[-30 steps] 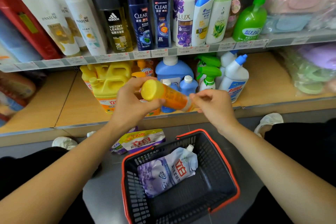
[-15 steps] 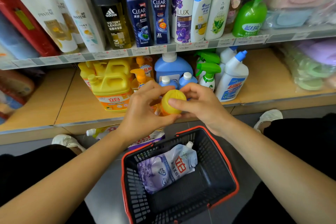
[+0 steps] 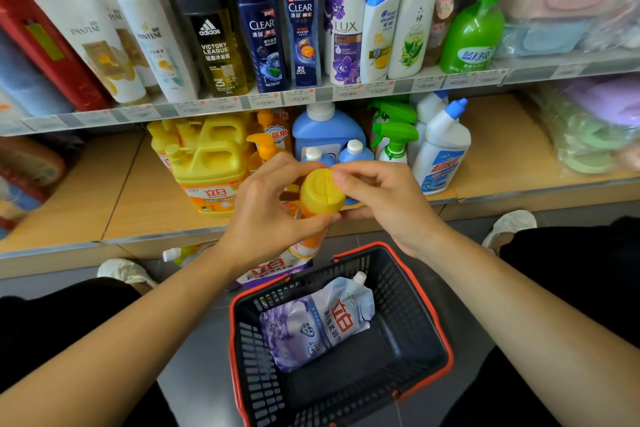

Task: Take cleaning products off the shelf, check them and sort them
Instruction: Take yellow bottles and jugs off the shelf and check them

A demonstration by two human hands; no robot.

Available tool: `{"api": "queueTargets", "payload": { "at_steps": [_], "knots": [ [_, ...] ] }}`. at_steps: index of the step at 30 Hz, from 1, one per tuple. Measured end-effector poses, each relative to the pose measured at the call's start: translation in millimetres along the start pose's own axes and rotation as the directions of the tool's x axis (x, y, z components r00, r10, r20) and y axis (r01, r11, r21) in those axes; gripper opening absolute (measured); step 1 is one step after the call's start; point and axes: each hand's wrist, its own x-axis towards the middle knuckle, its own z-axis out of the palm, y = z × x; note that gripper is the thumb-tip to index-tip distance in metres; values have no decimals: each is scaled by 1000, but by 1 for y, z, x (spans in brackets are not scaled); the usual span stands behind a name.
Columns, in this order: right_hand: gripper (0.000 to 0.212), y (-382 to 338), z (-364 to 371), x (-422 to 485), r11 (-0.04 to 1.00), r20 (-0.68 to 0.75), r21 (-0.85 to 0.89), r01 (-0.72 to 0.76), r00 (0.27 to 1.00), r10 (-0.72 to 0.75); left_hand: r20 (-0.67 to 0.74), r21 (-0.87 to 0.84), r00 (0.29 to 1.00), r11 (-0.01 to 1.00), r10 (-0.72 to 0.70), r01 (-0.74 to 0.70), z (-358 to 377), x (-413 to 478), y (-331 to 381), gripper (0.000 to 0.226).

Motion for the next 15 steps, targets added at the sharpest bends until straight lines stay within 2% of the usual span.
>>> {"api": "queueTargets", "payload": {
  "at_steps": [5,9,10,12,14,15],
  "knots": [
    [37,3,-2,1,987,107,-79,142,985,-133,-32,-56,993,993,-110,108,-7,2,-8,57],
    [36,11,-9,7,961,64,-219,171,985,-161,-84,-260,931,909,-356,324,-14,4,-18,53],
    [37,15,-13,10,954,67,-273,126,991,-112,-88,-344,904,864,-419,368,-16,5,-21,54],
    [49,25,-26,16,905,133,-424,-24,987,88,-85,-505,857,763,-509,404,-23,7,-25,56],
    [63,38,-37,19,801,218,-591,-96,937,273,-92,-602,826,692,-557,399,-30,9,-28,55],
    [65,43,-39,20,770,236,-630,-99,921,311,-98,-636,811,663,-577,395,-33,10,-30,52]
  ]
}}
